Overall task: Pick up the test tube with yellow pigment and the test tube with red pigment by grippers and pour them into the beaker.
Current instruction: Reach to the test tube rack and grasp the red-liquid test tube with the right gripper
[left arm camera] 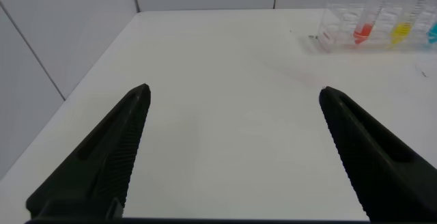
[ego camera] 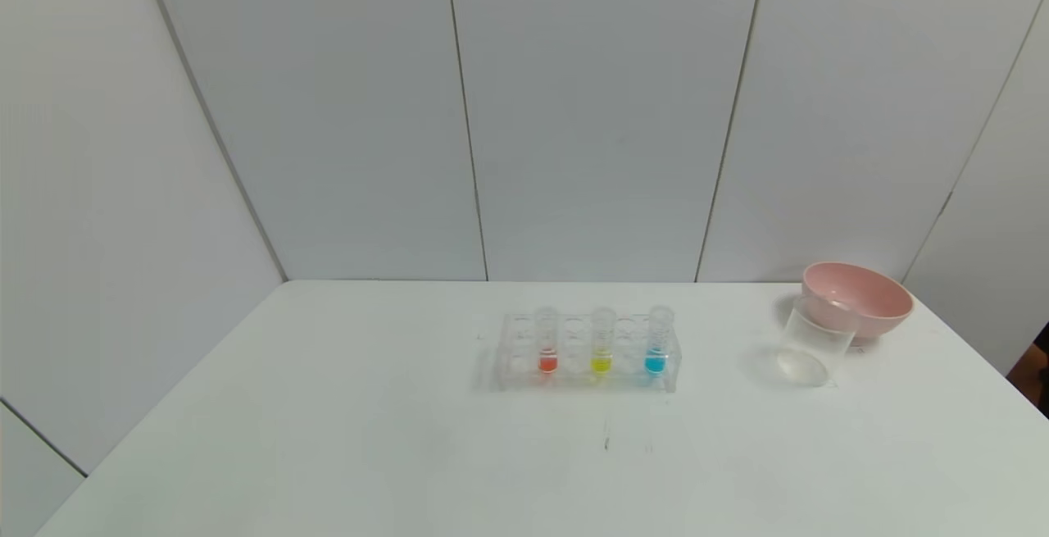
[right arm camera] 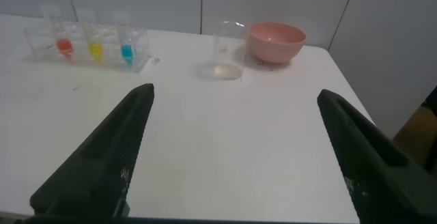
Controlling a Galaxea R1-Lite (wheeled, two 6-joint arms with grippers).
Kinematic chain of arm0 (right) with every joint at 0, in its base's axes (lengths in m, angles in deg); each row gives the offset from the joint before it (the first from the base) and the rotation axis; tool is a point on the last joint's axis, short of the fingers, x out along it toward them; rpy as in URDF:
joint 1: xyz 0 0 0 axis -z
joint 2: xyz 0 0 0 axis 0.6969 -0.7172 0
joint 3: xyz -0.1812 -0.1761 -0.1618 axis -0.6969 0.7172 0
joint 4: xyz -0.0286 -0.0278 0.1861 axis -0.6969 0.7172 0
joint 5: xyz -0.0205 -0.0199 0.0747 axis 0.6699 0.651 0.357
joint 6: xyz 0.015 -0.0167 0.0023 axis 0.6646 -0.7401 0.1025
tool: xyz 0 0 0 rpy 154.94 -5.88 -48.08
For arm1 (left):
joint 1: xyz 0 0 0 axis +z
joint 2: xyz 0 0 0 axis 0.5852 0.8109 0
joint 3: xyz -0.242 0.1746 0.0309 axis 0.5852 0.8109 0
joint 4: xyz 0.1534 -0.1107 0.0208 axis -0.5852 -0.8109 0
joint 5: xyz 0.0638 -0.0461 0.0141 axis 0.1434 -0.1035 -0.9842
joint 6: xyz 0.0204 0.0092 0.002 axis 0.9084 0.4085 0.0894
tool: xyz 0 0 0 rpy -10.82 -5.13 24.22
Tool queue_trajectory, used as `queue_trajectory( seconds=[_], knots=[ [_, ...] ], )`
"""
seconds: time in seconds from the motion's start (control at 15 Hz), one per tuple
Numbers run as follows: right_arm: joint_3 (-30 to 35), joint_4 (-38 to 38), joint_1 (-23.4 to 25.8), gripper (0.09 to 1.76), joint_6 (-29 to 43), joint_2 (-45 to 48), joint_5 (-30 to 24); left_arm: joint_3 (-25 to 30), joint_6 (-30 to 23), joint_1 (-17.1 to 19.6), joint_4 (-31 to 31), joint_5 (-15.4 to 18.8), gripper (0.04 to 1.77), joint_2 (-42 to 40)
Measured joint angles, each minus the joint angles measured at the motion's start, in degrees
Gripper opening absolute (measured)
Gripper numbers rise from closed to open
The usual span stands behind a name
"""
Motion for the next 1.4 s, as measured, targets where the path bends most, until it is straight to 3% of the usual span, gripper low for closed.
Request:
queue_trajectory(
  seconds=[0.2, 0.53, 0.93, 1.13, 1.4],
  knots=[
    [-10.78, 2.55, 0.02, 1.71, -0.18, -3.86, -0.73, 0.00, 0.00, 0.00, 0.00, 0.00, 1.76, 0.00],
    [-28.20, 2.49, 0.09, 1.71, 1.12, -19.82, -0.66, 0.00, 0.00, 0.00, 0.00, 0.00, 1.76, 0.00],
    [-41.57, -7.20, -0.05, 1.71, 4.78, -44.57, -0.38, 0.00, 0.00, 0.00, 0.00, -0.02, 1.76, 0.00],
    [-43.04, -10.45, -5.74, 1.71, 8.89, -53.65, 3.83, 0.00, 0.00, 0.00, 0.00, -0.02, 1.76, 0.00],
    [-41.05, -18.22, -20.11, 1.71, 11.79, -63.95, 19.53, 0.00, 0.00, 0.00, 0.00, -0.02, 1.76, 0.00]
  ],
)
